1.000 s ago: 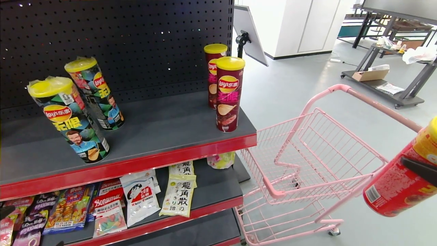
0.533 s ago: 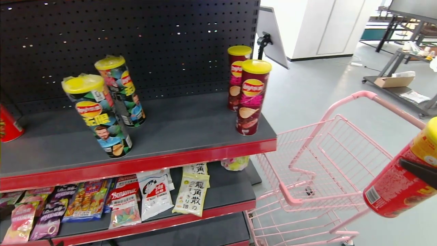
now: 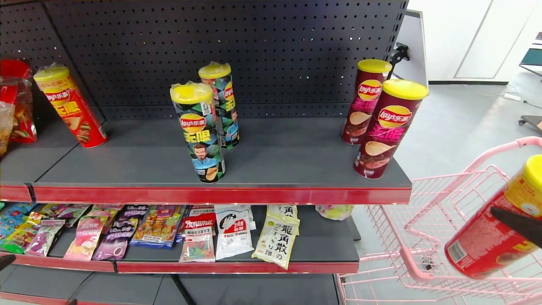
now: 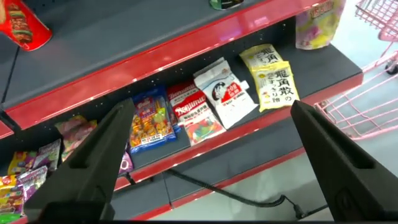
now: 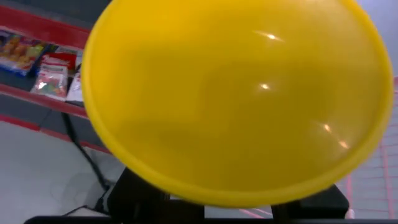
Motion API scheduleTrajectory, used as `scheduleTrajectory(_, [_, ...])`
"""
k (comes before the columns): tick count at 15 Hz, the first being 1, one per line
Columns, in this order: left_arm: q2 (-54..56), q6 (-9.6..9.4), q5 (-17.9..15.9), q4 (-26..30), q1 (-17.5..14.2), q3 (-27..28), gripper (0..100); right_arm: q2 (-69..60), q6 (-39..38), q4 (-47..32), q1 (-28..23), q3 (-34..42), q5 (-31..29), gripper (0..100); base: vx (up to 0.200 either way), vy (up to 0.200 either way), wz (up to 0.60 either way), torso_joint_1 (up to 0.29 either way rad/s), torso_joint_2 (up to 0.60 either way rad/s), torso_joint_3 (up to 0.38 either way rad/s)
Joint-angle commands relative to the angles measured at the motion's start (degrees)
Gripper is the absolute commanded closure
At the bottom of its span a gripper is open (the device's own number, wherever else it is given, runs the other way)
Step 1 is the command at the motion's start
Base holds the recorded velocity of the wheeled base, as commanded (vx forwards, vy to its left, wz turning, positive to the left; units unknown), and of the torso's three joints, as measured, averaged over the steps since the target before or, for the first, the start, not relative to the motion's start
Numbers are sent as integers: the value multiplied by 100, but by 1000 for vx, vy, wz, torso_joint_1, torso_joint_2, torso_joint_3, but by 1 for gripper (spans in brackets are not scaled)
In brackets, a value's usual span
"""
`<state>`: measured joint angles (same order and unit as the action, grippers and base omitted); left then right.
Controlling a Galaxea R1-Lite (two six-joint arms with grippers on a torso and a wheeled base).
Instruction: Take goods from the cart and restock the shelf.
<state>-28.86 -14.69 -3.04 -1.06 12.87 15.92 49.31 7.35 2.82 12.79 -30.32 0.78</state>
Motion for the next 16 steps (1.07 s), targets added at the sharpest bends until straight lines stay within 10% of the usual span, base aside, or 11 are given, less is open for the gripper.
scheduleTrajectory(1, [38, 1, 5, 1, 5, -10, 0, -317, -111, 8, 4, 140, 616, 100, 0, 200, 0, -2, 2, 2])
scheduleTrajectory(16, [73, -78, 5, 9, 5, -54, 0, -739, -93, 0, 294, 386, 1987, 100, 0, 200, 0, 3, 2, 1])
